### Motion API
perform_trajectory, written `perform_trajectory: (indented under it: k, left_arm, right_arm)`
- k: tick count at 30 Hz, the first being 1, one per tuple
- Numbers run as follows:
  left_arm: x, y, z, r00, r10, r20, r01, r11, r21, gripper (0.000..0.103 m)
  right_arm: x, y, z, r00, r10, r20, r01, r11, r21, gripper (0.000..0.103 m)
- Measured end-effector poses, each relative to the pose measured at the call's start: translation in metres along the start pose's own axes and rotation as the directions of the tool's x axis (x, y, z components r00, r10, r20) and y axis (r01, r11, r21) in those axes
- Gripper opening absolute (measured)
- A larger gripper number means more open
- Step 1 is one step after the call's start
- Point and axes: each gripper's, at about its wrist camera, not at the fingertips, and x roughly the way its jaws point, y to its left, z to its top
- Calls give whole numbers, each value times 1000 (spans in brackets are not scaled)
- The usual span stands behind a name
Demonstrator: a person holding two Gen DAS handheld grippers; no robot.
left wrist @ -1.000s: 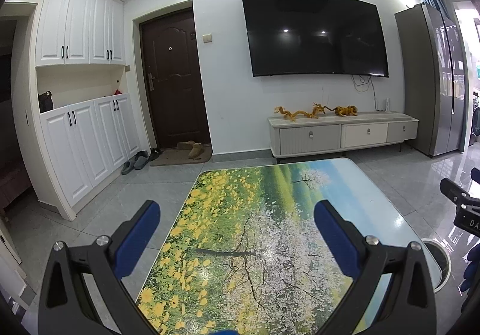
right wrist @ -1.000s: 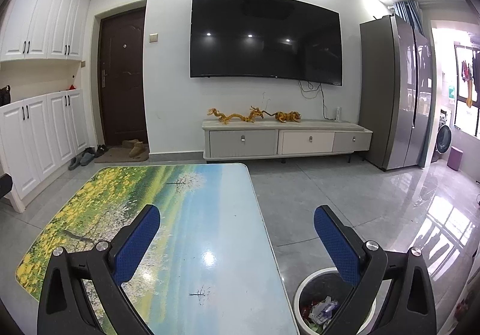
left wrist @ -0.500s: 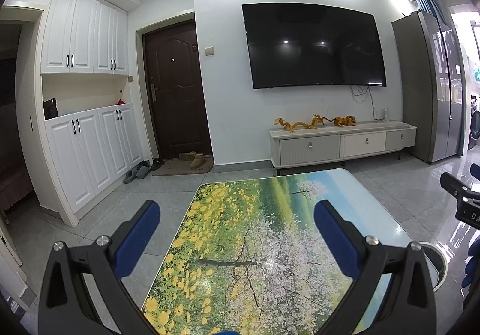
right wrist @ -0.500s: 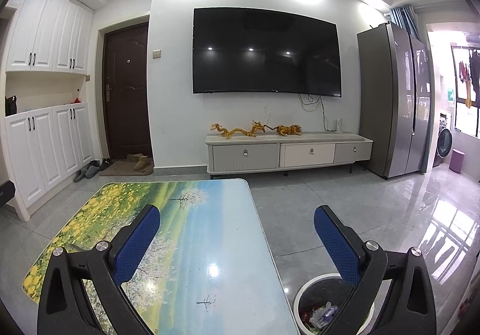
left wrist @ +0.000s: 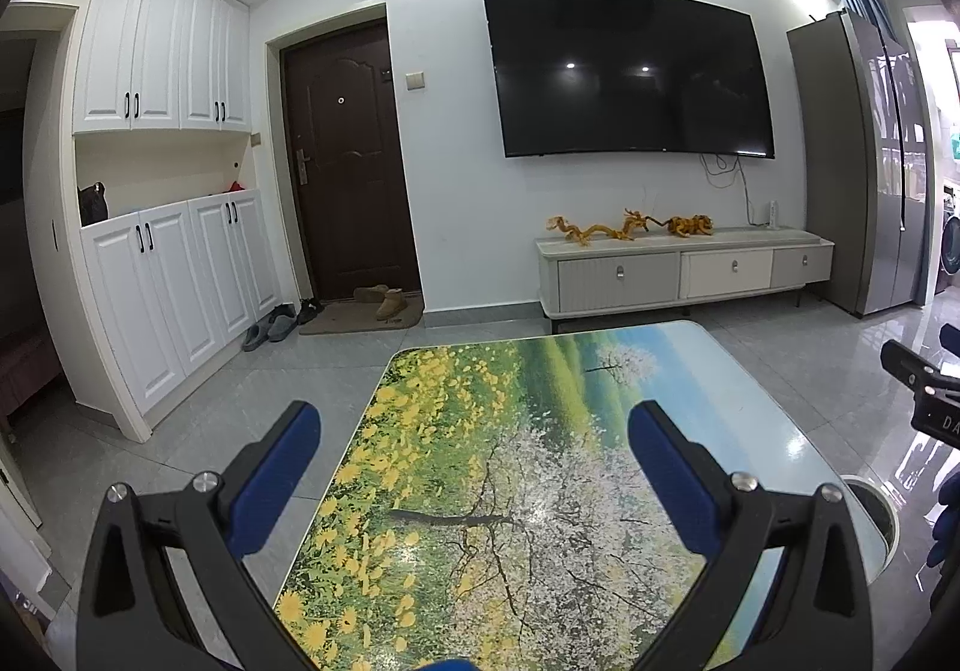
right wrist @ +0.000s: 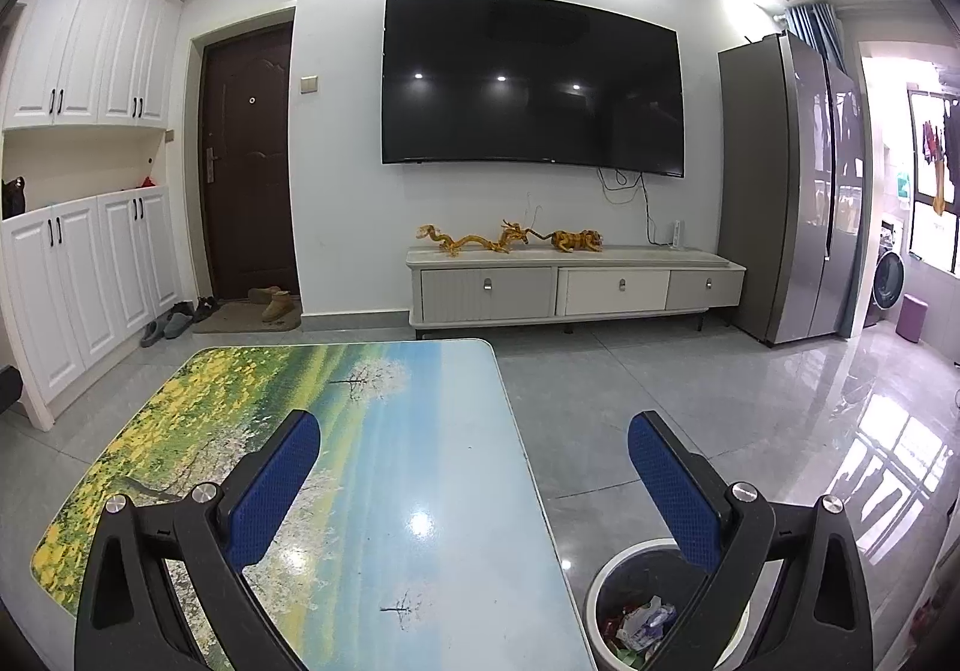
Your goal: Collect trash
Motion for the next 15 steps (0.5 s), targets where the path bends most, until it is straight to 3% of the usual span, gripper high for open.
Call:
perform_trajectory:
  k: [15]
  left_arm:
    - [81,8,3,996,1,-84,-2,1000,-13,103]
  right_arm:
    - [67,19,-4,996,-8,-88,3,998,-57,103]
